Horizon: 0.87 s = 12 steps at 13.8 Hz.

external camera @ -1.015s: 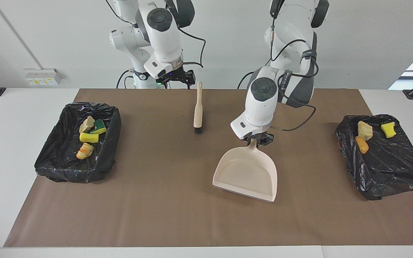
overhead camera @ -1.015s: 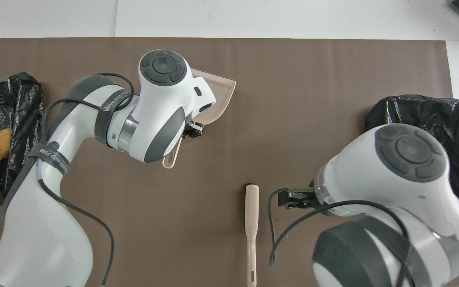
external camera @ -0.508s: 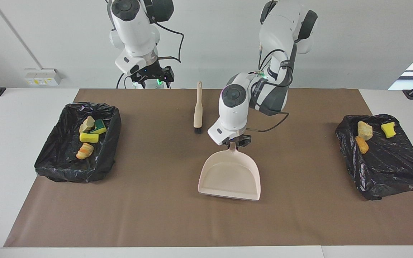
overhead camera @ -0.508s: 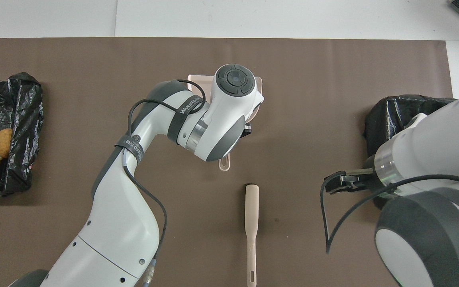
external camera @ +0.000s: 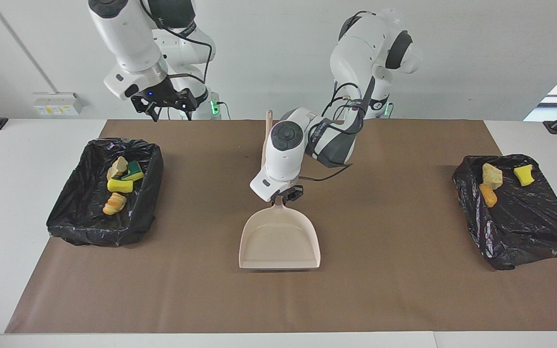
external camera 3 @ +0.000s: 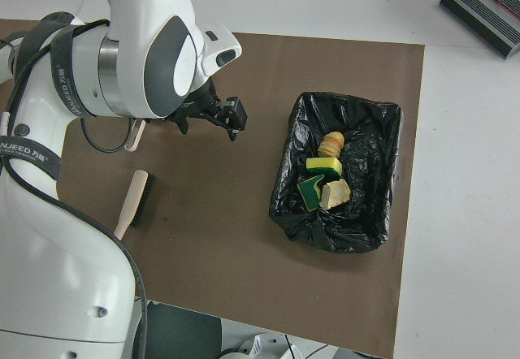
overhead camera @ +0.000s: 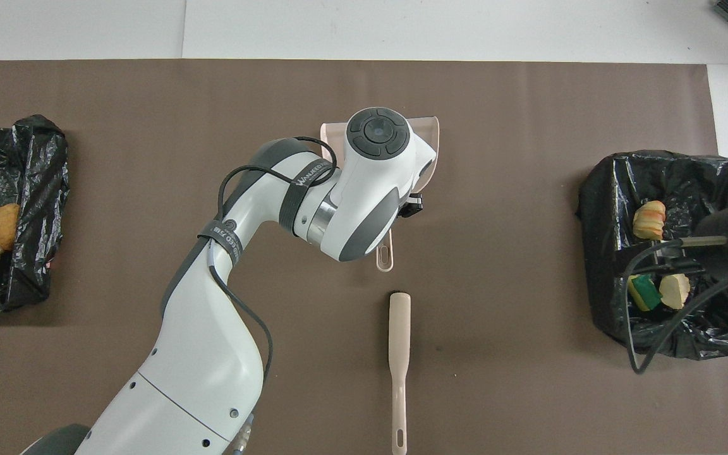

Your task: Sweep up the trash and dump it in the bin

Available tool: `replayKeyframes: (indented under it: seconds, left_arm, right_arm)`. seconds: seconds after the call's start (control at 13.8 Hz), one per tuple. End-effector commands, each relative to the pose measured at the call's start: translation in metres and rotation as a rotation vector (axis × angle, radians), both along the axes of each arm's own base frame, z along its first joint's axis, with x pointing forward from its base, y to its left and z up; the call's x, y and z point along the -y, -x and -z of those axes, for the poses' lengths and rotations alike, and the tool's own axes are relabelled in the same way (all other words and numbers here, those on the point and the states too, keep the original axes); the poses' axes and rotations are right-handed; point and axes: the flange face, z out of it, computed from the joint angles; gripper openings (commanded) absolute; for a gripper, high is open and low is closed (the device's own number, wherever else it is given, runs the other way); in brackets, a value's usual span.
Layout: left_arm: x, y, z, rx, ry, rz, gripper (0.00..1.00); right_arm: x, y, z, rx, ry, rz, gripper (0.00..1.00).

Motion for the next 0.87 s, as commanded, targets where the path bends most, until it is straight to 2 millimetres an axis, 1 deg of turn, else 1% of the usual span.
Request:
replayKeyframes:
  seconds: [0.0,0.07,0.15,0.22,0.29,0.36,0.44,0.51,0.58,0.73,0.8]
  left_arm:
    - [-0.004,-0.001,0.0,-0.005,0.02,-0.019,0.14]
    - [-0.005,0.0,0.002,-0.01,0.018,-0.02,0.37]
    - [-0.005,0.002,0.004,-0.019,0.011,-0.017,0.55]
    - [-0.005,0.004,0.003,-0.023,0.007,-0.012,0.62]
    - [-0.006,0.005,-0.001,-0.023,0.007,-0.012,0.68]
    - [-0.009,0.007,-0.01,-0.017,0.01,-0.013,0.84]
    - [-0.016,0.01,-0.024,-0.008,0.012,-0.005,0.91]
    - [-0.029,0.015,-0.04,0.001,0.01,0.005,1.0]
    - [-0.052,0.02,-0.058,0.011,0.003,0.025,1.0]
    - [-0.112,0.029,-0.091,0.035,-0.002,0.079,1.0]
    - [-0.141,0.033,-0.107,0.054,-0.014,0.1,1.0]
  right_arm:
    - [0.027,-0.013,-0.021,0.036,0.046,-0.037,1.0]
    - [0.037,-0.018,-0.027,0.043,0.04,-0.057,1.0]
    - [0.041,-0.018,-0.032,0.053,0.04,-0.064,1.0]
    - [0.035,-0.017,-0.031,0.051,0.039,-0.076,1.0]
    - [0.03,-0.017,-0.032,0.052,0.041,-0.084,1.0]
    - [0.033,-0.017,-0.031,0.05,0.04,-0.078,1.0]
    - [0.035,-0.018,-0.029,0.049,0.037,-0.074,1.0]
    - [0.037,-0.018,-0.026,0.046,0.037,-0.071,1.0]
    - [0.037,-0.018,-0.026,0.047,0.037,-0.072,1.0]
    - [0.045,-0.019,-0.027,0.042,0.039,-0.066,1.0]
    - [0.045,-0.02,-0.026,0.035,0.042,-0.066,1.0]
